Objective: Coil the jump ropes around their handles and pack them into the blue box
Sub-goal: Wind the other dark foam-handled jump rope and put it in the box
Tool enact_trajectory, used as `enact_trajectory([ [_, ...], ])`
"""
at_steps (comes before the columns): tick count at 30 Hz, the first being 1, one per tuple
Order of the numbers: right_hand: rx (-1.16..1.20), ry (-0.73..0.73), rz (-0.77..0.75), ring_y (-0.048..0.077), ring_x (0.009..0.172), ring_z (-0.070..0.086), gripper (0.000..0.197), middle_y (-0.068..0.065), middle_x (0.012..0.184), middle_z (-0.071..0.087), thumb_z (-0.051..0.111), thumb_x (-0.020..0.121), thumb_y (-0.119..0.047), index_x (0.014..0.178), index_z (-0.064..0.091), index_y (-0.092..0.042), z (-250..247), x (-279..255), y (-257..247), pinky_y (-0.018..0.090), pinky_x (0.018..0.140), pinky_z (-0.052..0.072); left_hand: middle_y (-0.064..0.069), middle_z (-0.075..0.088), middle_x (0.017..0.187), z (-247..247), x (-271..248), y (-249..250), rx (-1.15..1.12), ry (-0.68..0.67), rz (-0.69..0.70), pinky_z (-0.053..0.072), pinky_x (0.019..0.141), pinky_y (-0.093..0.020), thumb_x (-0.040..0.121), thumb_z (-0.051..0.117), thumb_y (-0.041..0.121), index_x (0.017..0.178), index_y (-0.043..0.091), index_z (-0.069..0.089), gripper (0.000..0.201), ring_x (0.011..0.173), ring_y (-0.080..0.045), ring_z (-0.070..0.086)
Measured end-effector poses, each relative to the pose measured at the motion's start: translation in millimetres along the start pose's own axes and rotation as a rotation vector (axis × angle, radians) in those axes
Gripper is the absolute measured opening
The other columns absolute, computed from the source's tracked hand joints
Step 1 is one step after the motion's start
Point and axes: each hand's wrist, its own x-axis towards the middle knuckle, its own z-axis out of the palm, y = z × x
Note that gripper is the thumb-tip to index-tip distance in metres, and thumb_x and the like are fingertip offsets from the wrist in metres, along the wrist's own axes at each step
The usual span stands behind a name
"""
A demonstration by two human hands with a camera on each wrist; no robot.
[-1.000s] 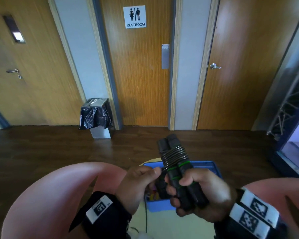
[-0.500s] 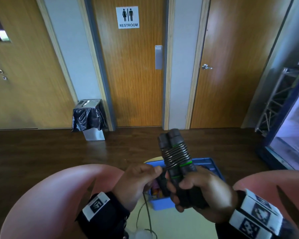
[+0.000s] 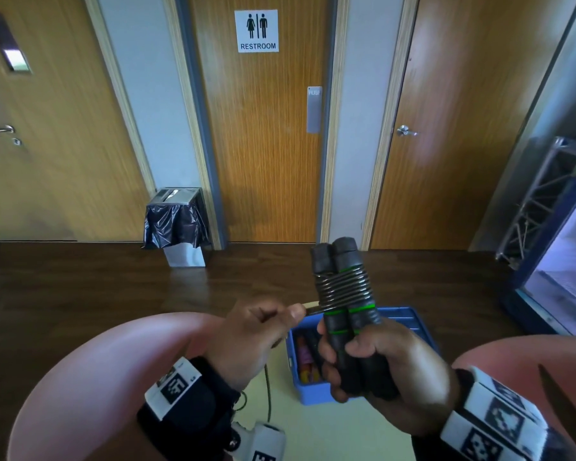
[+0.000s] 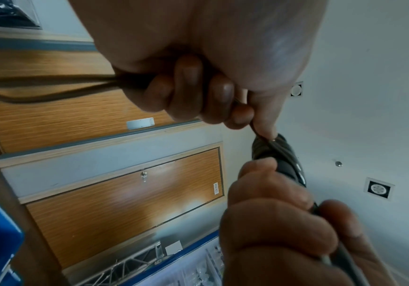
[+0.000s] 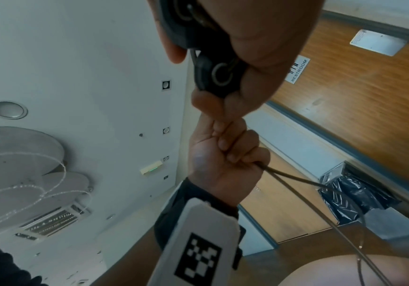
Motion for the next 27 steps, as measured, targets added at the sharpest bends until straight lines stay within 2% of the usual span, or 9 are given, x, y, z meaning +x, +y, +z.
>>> enact_trajectory([
  [2, 0.023, -0.054, -0.007, 0.029, 0.062, 0.05, 0.046, 0.019, 0.079, 0.049, 0.065, 0.055, -0.014, 0.099, 0.059, 0.0, 2, -2, 2, 0.035, 0.054, 0.041, -0.008, 0.032, 0.051, 1, 0, -6, -0.043, -0.037, -0.003, 0.024, 0.055, -0.034, 0.069, 0.071, 0.069, 0.047, 0.023, 0.046, 0.056, 0.052, -0.02, 0.028],
  [5, -0.172, -0.118, -0.042, 0.028, 0.062, 0.05, 0.038, 0.019, 0.077, 0.05, 0.063, 0.059, -0.012, 0.095, 0.059, 0.0, 2, -6, -2, 0.036, 0.055, 0.04, 0.003, 0.043, 0.047, 2, -1, -12, -0.074, -0.13, 0.033, 0.027, 0.051, -0.027, 0.069, 0.072, 0.071, 0.05, 0.021, 0.056, 0.056, 0.046, -0.013, 0.033],
  [8, -0.831, -0.093, -0.059, 0.021, 0.064, 0.058, 0.021, 0.008, 0.071, 0.059, 0.064, 0.064, -0.014, 0.085, 0.062, -0.016, -1, -20, -17, 0.037, 0.056, 0.043, -0.014, 0.057, 0.056, -9, 4, -15, -0.104, -0.223, -0.038, 0.042, 0.059, -0.027, 0.068, 0.083, 0.048, 0.063, -0.008, 0.057, 0.062, 0.058, -0.019, 0.055],
  [10, -1.358, -0.137, -0.061, 0.012, 0.074, 0.062, 0.027, 0.0, 0.082, 0.063, 0.06, 0.068, -0.022, 0.096, 0.06, -0.024, -1, -28, -26, 0.038, 0.064, 0.05, 0.002, 0.06, 0.059, -12, 5, -1, 0.155, -0.344, -0.073, 0.043, 0.059, -0.025, 0.065, 0.077, 0.04, 0.055, 0.011, 0.059, 0.036, 0.06, -0.008, 0.057],
  [12, -1.807, -0.176, -0.002, 0.013, 0.087, 0.062, 0.035, -0.007, 0.097, 0.062, 0.057, 0.075, -0.03, 0.109, 0.054, -0.031, 5, -29, -25, 0.035, 0.075, 0.052, 0.009, 0.053, 0.057, -7, 6, 11, 0.493, -0.433, -0.098, 0.038, 0.056, -0.021, 0.07, 0.079, 0.044, 0.053, 0.022, 0.057, 0.035, 0.055, -0.002, 0.049],
  [14, -2.055, -0.144, 0.026, 0.02, 0.097, 0.061, 0.039, -0.008, 0.109, 0.059, 0.052, 0.083, -0.033, 0.122, 0.047, -0.034, 7, -26, -16, 0.033, 0.076, 0.048, 0.011, 0.053, 0.055, 4, 6, 13, 0.672, -0.422, -0.075, 0.036, 0.054, -0.018, 0.08, 0.077, 0.042, 0.054, 0.024, 0.056, 0.038, 0.052, 0.001, 0.048],
  [19, -2.231, 0.076, 0.23, 0.026, 0.101, 0.059, 0.031, 0.001, 0.115, 0.057, 0.05, 0.087, -0.025, 0.117, 0.045, -0.02, -4, -6, 4, 0.035, 0.073, 0.04, 0.003, 0.063, 0.074, 35, -4, 9, 0.984, -0.266, 0.072, 0.047, 0.072, -0.038, 0.1, 0.04, 0.045, 0.075, 0.018, 0.058, 0.041, 0.074, -0.015, 0.06],
  [23, -2.239, 0.306, 0.272, 0.027, 0.107, 0.059, 0.031, 0.006, 0.118, 0.057, 0.05, 0.09, -0.023, 0.12, 0.048, -0.016, -15, 11, 9, 0.038, 0.081, 0.048, 0.003, 0.064, 0.092, 56, -18, 7, 1.112, -0.173, 0.131, 0.046, 0.076, -0.039, 0.1, 0.02, 0.046, 0.095, 0.022, 0.055, 0.043, 0.086, -0.019, 0.061],
  [27, -2.196, 0.491, 0.277, 0.028, 0.108, 0.059, 0.034, 0.008, 0.12, 0.057, 0.049, 0.093, -0.031, 0.123, 0.049, -0.014, -24, 25, 13, 0.037, 0.08, 0.05, 0.007, 0.066, 0.092, 62, -12, -14, 0.885, -0.068, 0.068, 0.041, 0.068, -0.033, 0.102, 0.038, 0.038, 0.1, 0.026, 0.058, 0.023, 0.085, -0.015, 0.062],
])
